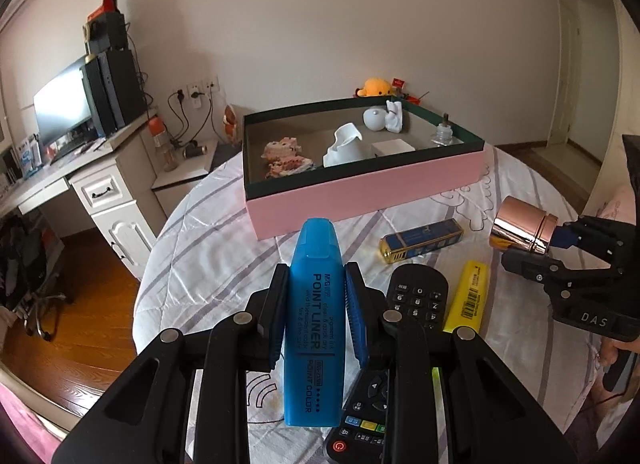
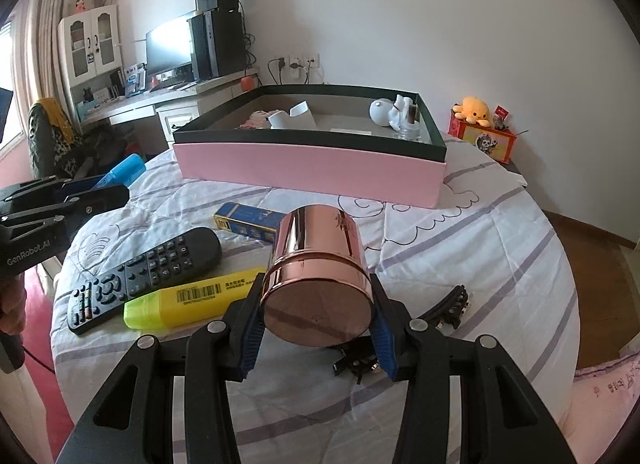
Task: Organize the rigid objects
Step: 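Carry the highlighter and metal cup into the pink box and open both tools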
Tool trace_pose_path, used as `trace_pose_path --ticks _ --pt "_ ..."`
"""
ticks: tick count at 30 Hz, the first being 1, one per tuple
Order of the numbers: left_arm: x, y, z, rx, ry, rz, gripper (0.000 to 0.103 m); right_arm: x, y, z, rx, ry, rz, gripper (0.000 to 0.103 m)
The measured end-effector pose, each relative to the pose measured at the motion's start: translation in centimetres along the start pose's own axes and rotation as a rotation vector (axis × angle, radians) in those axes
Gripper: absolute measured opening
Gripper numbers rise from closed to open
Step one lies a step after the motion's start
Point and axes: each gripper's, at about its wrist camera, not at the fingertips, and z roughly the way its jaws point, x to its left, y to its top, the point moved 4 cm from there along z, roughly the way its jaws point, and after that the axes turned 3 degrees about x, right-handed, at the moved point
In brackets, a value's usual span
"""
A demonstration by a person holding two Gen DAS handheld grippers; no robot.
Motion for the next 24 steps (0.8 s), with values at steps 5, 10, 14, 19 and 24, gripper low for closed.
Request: trace_pose_path --ticks 5,10,14,19,24 --pt "-0.4 1.5 -0.5 -0.021 0.002 0.013 0.027 -0.1 1.2 -1.0 -0.026 0.003 -0.010 0.047" --pt "-1.1 3.6 -1.0 -0.048 -0.001 0.048 0.027 -0.4 3.1 -1.8 -0.056 -0.001 -0.026 0.047" --pt "-1.7 5.9 -1.1 -0.066 -0.059 0.078 0.027 -0.9 5.0 -2.4 -0.083 -0.001 -0.037 0.047" --pt "-1.7 9.5 0.0 -0.054 -0.089 0.122 0.027 -1.5 7.9 -2.4 -0.100 0.010 -0.062 0.047" --pt "-0.8 12.4 2.9 0.006 -0.105 0.127 0.027 -2.5 11.2 -0.1 -0.063 -0.018 -0.088 0.047"
